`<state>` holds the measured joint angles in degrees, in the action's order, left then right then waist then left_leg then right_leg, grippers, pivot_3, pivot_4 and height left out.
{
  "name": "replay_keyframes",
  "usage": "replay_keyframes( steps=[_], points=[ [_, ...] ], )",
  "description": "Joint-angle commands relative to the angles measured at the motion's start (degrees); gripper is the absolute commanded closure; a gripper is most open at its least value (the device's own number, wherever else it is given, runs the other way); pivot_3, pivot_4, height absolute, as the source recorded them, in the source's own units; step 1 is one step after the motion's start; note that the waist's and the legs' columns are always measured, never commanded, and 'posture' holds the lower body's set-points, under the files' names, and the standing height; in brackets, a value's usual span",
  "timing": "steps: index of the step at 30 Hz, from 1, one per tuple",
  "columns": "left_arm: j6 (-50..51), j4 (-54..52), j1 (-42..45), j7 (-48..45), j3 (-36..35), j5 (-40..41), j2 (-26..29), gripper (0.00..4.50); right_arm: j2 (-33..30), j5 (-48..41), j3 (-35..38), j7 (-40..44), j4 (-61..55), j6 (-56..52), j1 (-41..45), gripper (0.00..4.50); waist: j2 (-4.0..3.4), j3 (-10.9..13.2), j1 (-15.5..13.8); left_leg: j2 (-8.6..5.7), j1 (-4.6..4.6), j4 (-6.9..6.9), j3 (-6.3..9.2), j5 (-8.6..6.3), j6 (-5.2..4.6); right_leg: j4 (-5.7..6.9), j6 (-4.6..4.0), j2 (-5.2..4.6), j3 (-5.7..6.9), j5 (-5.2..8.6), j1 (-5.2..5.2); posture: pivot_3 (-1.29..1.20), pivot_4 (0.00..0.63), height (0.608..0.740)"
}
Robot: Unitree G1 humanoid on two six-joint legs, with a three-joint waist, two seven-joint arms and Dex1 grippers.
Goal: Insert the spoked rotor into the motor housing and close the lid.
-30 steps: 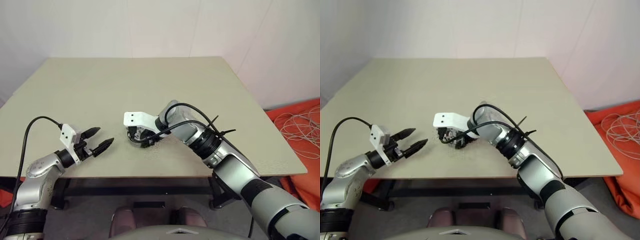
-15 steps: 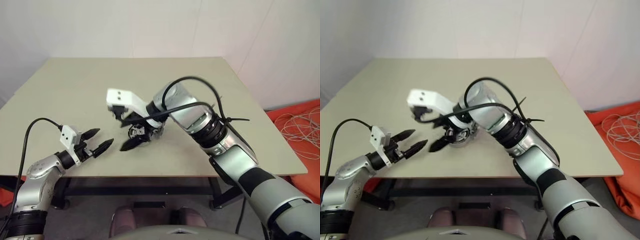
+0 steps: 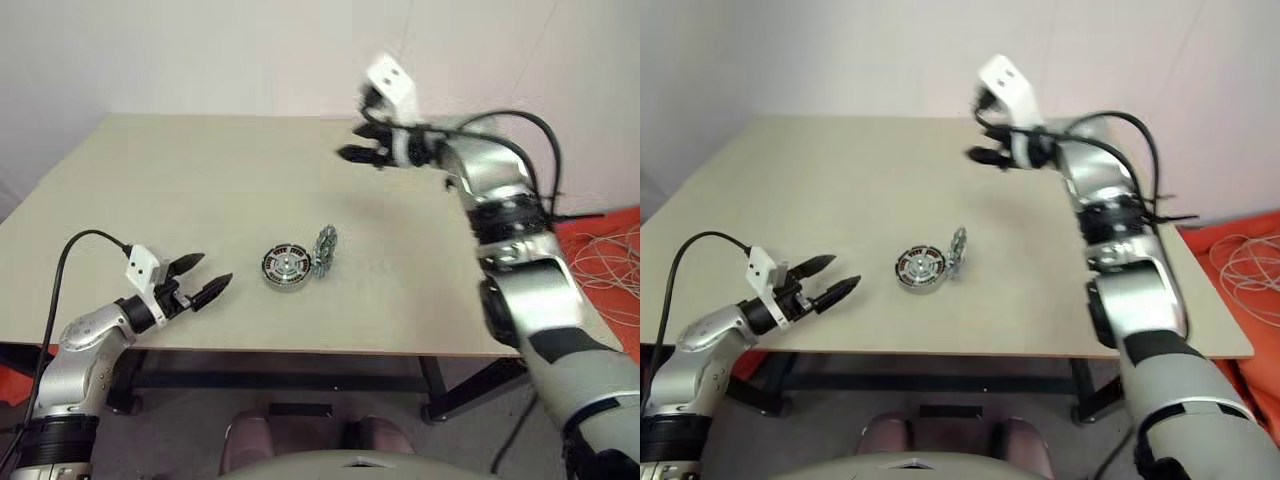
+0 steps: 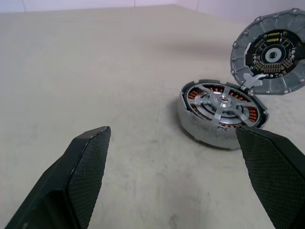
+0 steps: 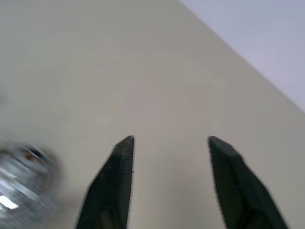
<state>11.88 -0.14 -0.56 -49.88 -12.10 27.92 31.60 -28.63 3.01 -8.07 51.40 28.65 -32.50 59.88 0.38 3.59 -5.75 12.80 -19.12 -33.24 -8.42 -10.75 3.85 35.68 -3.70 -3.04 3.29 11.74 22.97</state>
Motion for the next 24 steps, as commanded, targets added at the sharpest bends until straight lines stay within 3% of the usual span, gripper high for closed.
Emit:
replay_keyframes(
  steps=[1,5,11,15,24],
  points=[
    [0.1,-1.8,0.7,-0.3,-1.2,0.4,1.2,0.0,-5.0,2.3,-3.1,3.1,-1.6,4.1,-5.5,3.07,-0.12,0.1,0.0,-0.01,-0.12,0.03,-0.02,-0.01,-0.02,-0.02,-0.09,0.01,0.0,-0.05,0.05,0.0,0.0,0.74],
    [0.5,-2.3,0.4,-0.3,-1.2,0.6,1.4,0.0,-9.5,0.0,-6.9,11.9,-12.3,0.5,-15.9,4.47,-0.31,0.1,0.6,0.06,-0.39,0.04,-0.08,-0.06,0.02,-0.02,-0.36,0.13,-0.02,-0.17,0.33,0.0,0.0,0.74],
    [1.2,-3.0,0.4,-0.1,-1.1,0.6,1.3,0.0,-4.2,-4.6,-9.2,12.9,-25.4,-7.7,-21.0,4.47,-0.34,0.1,0.5,0.14,-0.34,-0.04,-0.09,-0.09,-0.01,0.01,-0.03,0.19,-0.03,0.05,0.33,0.0,0.0,0.74],
    [1.2,-3.1,0.6,0.0,-1.2,0.6,1.2,0.0,2.6,-5.4,-9.9,8.7,-25.7,-11.6,-18.4,4.47,-0.32,0.1,0.2,0.12,0.1,-0.11,-0.09,-0.06,0.01,-0.02,0.02,0.15,-0.03,0.08,0.02,0.0,0.0,0.74],
    [1.5,-4.9,-1.0,1.2,-1.7,0.9,0.5,0.0,13.6,-6.0,-11.1,1.4,-21.6,-12.7,-13.0,4.47,-0.25,0.0,0.2,0.09,0.14,-0.11,-0.04,-0.04,0.05,-0.01,0.04,0.09,-0.02,0.06,-0.01,0.0,0.0,0.74]
  ],
)
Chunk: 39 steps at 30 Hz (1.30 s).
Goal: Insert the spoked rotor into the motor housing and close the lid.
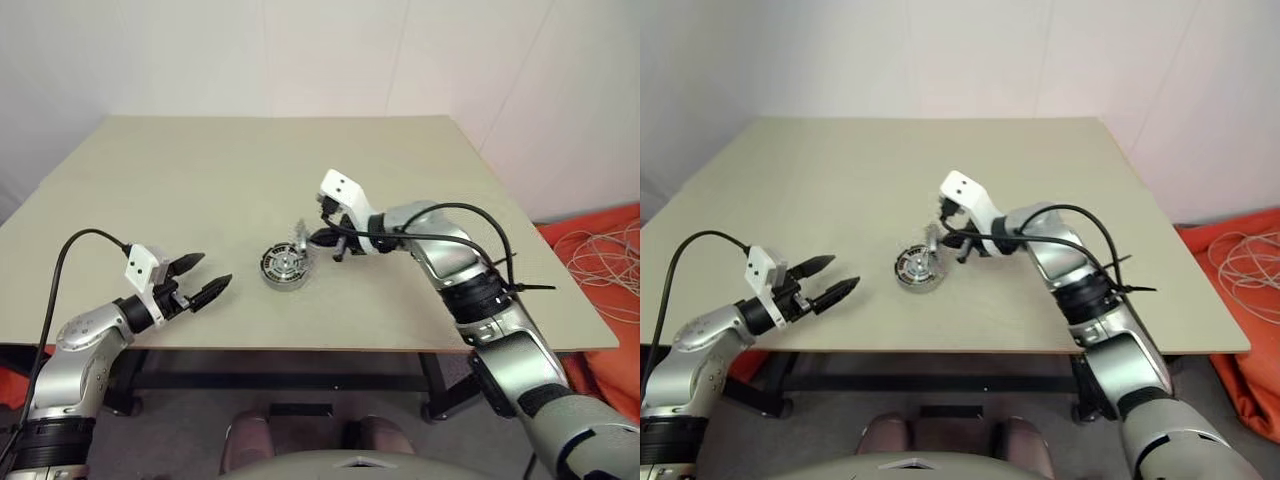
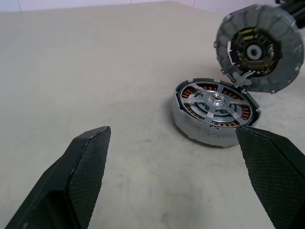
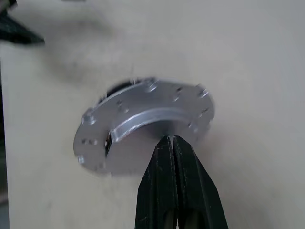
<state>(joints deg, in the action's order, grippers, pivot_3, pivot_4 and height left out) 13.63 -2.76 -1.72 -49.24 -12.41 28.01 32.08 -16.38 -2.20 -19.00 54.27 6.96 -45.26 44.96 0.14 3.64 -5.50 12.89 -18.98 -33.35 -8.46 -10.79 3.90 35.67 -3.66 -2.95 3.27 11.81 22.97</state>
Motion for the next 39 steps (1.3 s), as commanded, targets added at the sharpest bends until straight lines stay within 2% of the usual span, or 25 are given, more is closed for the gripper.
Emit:
replay_keyframes(
  steps=[1,8,16,26,30,39],
  points=[
    [-0.2,-2.4,0.1,0.7,-1.5,0.9,0.0,0.0,2.2,-0.9,-0.4,-1.9,0.5,0.0,2.1,4.47,0.0,0.0,0.0,0.0,-0.02,0.0,0.0,0.0,0.0,0.01,0.0,0.0,0.0,0.0,0.01,0.0,0.0,0.74],
    [-0.1,-2.6,0.2,1.2,-1.5,0.8,-0.1,0.0,7.8,1.9,-4.5,-6.1,9.4,5.2,2.4,4.47,0.0,0.0,0.1,0.0,-0.09,0.21,0.0,-0.02,-0.01,0.02,-0.06,0.01,0.0,-0.03,0.12,0.0,0.0,0.74],
    [-0.2,-2.5,0.6,1.3,-1.4,0.8,-0.2,0.0,9.2,4.8,-7.3,-8.2,15.6,10.8,1.0,4.47,0.0,0.0,0.2,-0.02,-0.02,0.19,0.0,-0.01,0.01,0.02,-0.02,-0.01,-0.01,0.0,-0.02,0.0,0.0,0.74],
    [-0.1,-2.5,1.0,1.3,-1.1,0.8,-0.4,0.0,8.9,-1.4,0.6,-7.7,8.9,16.2,-3.3,4.47,0.01,0.0,0.1,-0.02,-0.02,0.12,0.0,0.0,0.03,0.01,-0.02,-0.01,-0.02,-0.01,-0.01,0.0,0.0,0.74],
    [0.1,-2.5,1.2,1.1,-0.9,1.0,-0.6,0.0,8.7,-2.8,2.0,-7.5,7.5,18.4,-6.4,3.61,0.03,0.0,0.1,-0.02,-0.07,0.16,0.0,-0.01,0.02,0.01,-0.03,0.0,-0.01,-0.01,0.0,0.0,0.0,0.74],
    [0.3,-2.6,1.0,0.8,-1.1,0.9,-0.5,0.0,8.4,-3.9,1.3,-6.4,5.1,18.2,-8.7,0.48,0.03,0.0,0.1,-0.02,-0.08,0.18,0.0,-0.01,0.02,0.01,-0.02,0.0,-0.01,-0.01,-0.01,0.0,0.0,0.74]
  ],
)
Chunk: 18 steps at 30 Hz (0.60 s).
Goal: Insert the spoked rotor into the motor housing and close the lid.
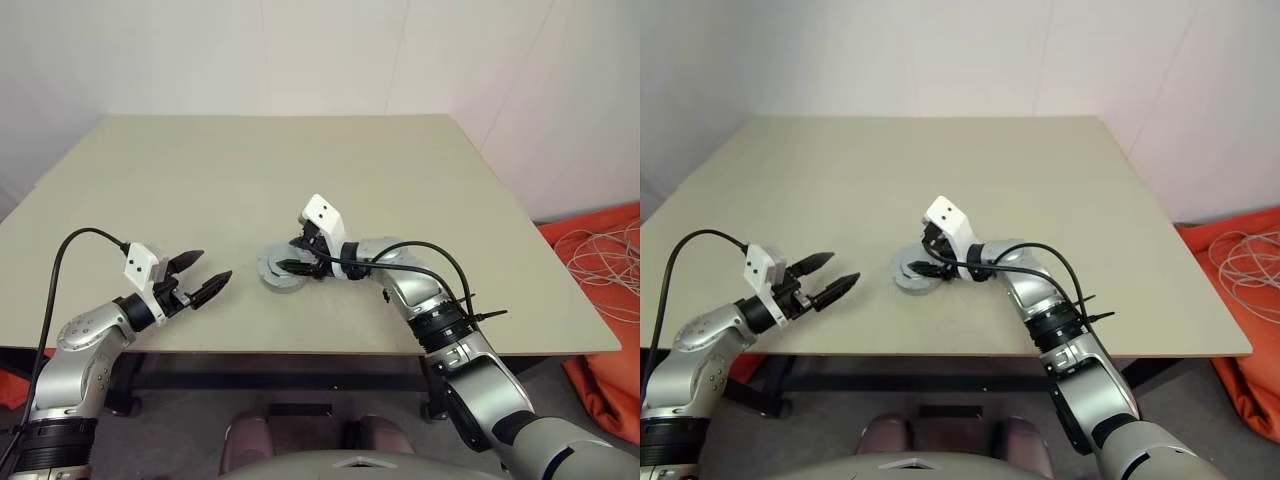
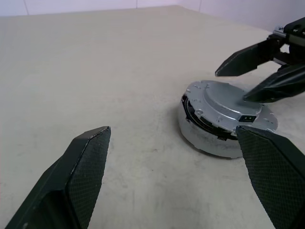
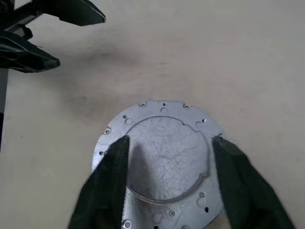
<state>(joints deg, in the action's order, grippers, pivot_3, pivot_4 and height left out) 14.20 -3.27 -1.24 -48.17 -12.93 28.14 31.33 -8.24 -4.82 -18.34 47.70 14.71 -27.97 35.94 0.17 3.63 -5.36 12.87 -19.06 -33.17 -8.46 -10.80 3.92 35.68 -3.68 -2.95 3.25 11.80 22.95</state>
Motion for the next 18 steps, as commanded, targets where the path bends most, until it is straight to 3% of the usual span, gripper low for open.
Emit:
replay_keyframes(
  steps=[1,18],
  points=[
    [-0.2,-2.1,0.5,-0.3,-0.7,0.8,0.3,0.0,0.3,-1.3,0.7,0.1,-2.6,0.9,0.2,0.15,0.0,0.0,0.0,0.0,0.02,0.0,0.0,0.0,0.0,-0.01,0.01,0.0,0.0,0.0,0.0,0.0,0.0,0.74],
    [0.0,-2.2,0.2,-0.4,-0.8,1.1,0.2,0.0,1.5,2.2,-2.0,-0.7,4.7,6.3,1.2,0.03,0.0,0.0,0.0,0.0,0.0,-0.02,0.0,0.0,0.0,-0.02,0.0,0.0,0.0,0.0,0.02,0.0,0.0,0.74]
  ],
)
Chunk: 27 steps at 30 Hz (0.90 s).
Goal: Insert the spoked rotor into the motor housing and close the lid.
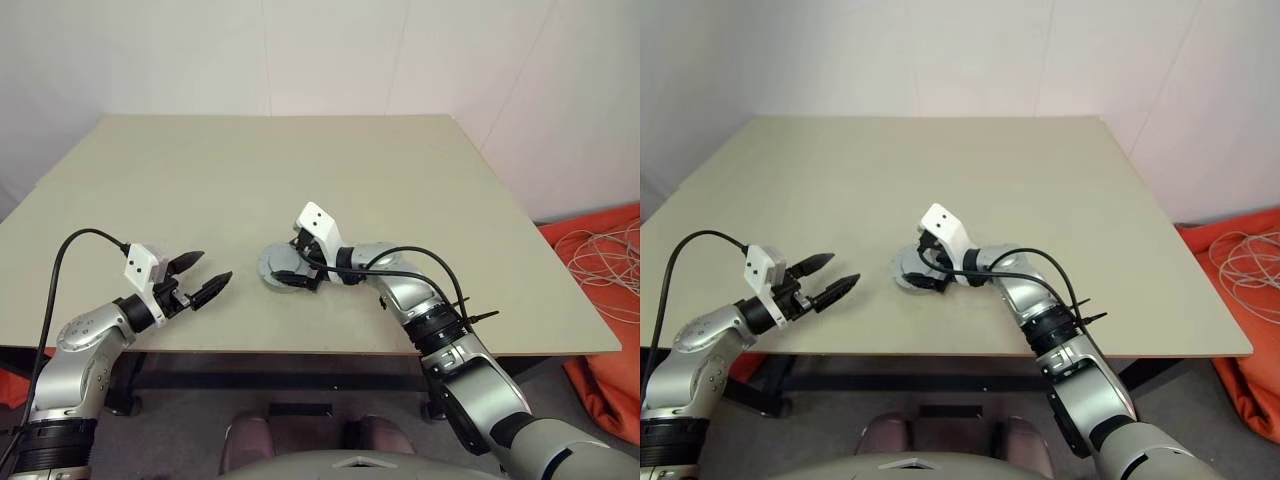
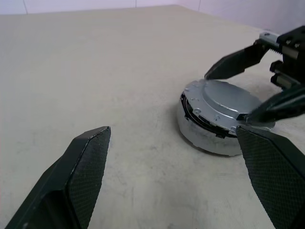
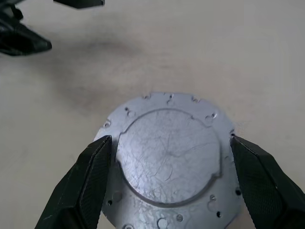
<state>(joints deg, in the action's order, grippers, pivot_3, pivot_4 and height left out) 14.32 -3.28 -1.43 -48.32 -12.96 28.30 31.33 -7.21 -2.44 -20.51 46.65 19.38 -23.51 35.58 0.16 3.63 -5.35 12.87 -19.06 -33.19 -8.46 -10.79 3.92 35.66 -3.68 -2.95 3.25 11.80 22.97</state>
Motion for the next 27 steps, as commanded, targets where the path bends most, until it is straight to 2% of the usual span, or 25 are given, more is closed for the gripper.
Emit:
replay_keyframes(
  steps=[1,3,5,7,8,16,27],
  points=[
    [-0.2,-2.2,0.3,-0.2,-0.7,1.0,0.2,0.0,0.6,-0.2,0.3,0.5,0.4,1.8,1.6,0.03,0.0,0.0,0.0,0.0,0.0,0.0,0.0,0.0,0.0,0.0,0.0,0.0,0.0,0.0,0.01,0.0,0.0,0.74],
    [-0.3,-2.2,0.3,-0.2,-0.8,1.0,0.2,0.0,0.9,-0.3,0.6,0.4,1.0,1.9,1.9,0.19,0.0,0.0,0.0,0.0,0.0,0.0,0.0,0.0,0.0,0.0,0.0,0.0,0.0,0.0,-0.01,0.0,0.0,0.74],
    [-0.3,-2.2,0.3,-0.2,-0.8,1.0,0.2,0.0,1.3,-0.8,1.1,0.4,1.1,1.7,2.2,0.66,0.0,0.0,0.0,0.0,0.0,0.0,0.0,0.0,0.0,0.01,0.0,0.0,0.0,0.0,-0.01,0.0,0.0,0.74],
    [-0.4,-2.1,0.1,-0.2,-0.9,1.1,0.3,0.0,1.8,-1.8,2.1,0.3,0.3,0.5,2.5,1.32,0.0,0.0,0.0,0.0,0.01,0.0,0.0,0.0,0.0,0.01,0.0,0.0,0.0,0.0,-0.01,0.0,0.0,0.74],
    [-0.4,-2.2,-0.1,-0.3,-1.0,1.1,0.4,0.0,1.9,-2.0,2.5,0.2,-0.1,0.2,2.7,1.4,0.0,0.0,0.0,0.0,0.01,0.0,0.0,0.0,0.0,0.0,0.0,0.0,0.0,0.0,-0.01,0.0,0.0,0.74],
    [-0.6,-2.3,-1.2,-0.5,-1.2,1.3,0.3,0.0,2.3,-1.8,3.5,-0.9,-0.4,-0.4,2.9,1.39,0.0,0.0,0.0,0.0,0.02,0.0,0.0,0.0,0.0,0.0,0.0,0.0,0.0,0.0,0.02,0.0,0.0,0.74],
    [-0.5,-2.7,-2.5,-0.4,-1.3,1.7,0.3,0.0,1.3,1.4,0.8,-1.2,2.4,-0.4,2.6,1.39,0.0,0.0,0.0,0.0,0.02,0.01,0.0,0.0,0.0,-0.01,0.0,0.0,0.0,0.0,0.02,0.0,0.0,0.74]
  ],
)
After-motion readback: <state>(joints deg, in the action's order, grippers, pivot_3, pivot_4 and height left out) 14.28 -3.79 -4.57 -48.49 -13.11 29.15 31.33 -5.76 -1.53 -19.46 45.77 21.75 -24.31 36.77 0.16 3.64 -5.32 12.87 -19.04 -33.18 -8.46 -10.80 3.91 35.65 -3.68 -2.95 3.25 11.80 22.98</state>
